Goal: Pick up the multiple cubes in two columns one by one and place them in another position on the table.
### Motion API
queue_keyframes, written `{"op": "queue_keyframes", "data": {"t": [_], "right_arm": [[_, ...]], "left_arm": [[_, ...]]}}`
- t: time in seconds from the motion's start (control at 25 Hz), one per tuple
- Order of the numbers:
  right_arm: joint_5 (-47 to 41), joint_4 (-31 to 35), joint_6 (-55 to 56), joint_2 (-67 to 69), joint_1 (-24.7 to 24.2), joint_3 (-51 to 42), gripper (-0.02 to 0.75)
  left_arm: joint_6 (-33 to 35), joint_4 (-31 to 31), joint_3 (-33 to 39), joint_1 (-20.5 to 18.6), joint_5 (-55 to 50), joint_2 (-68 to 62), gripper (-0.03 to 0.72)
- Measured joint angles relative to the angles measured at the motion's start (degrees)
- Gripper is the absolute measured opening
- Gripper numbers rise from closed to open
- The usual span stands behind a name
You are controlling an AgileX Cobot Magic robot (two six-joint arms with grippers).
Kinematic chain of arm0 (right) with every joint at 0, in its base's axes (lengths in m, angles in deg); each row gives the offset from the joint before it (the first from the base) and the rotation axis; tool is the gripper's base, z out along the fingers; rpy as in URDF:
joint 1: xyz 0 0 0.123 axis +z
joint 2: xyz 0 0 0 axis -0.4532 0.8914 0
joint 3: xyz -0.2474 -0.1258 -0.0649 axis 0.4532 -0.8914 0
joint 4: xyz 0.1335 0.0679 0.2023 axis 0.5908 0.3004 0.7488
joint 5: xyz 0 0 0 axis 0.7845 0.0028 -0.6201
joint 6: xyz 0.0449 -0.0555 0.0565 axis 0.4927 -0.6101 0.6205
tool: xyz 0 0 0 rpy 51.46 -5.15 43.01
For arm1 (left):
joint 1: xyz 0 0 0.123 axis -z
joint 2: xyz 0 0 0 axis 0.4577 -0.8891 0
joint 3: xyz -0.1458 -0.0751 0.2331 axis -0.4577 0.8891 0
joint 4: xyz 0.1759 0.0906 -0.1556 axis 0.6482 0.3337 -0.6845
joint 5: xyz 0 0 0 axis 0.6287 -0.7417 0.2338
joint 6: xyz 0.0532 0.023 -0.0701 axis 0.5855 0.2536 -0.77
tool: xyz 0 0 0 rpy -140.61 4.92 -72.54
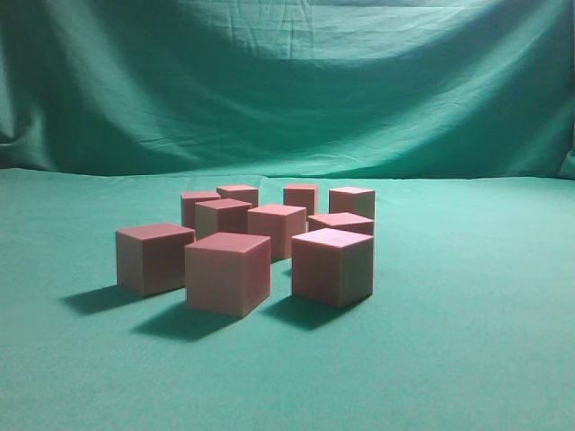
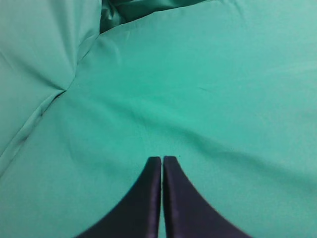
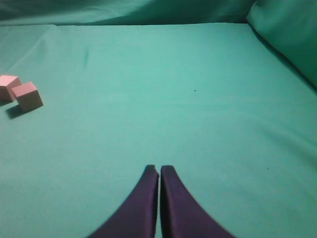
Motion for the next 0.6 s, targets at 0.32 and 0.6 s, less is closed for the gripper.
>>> {"op": "queue_keyframes", "data": {"t": [0.32, 0.6], "right_arm": [[0.00, 0.00, -0.10, 0.00, 0.00, -0.12, 0.000], [0.00, 0.00, -0.88, 0.00, 0.00, -0.12, 0.000]], "left_arm": [[0.00, 0.00, 0.00, 0.00, 0.00, 0.00, 0.000], [0.00, 0.00, 0.00, 0.00, 0.00, 0.00, 0.000]]}}
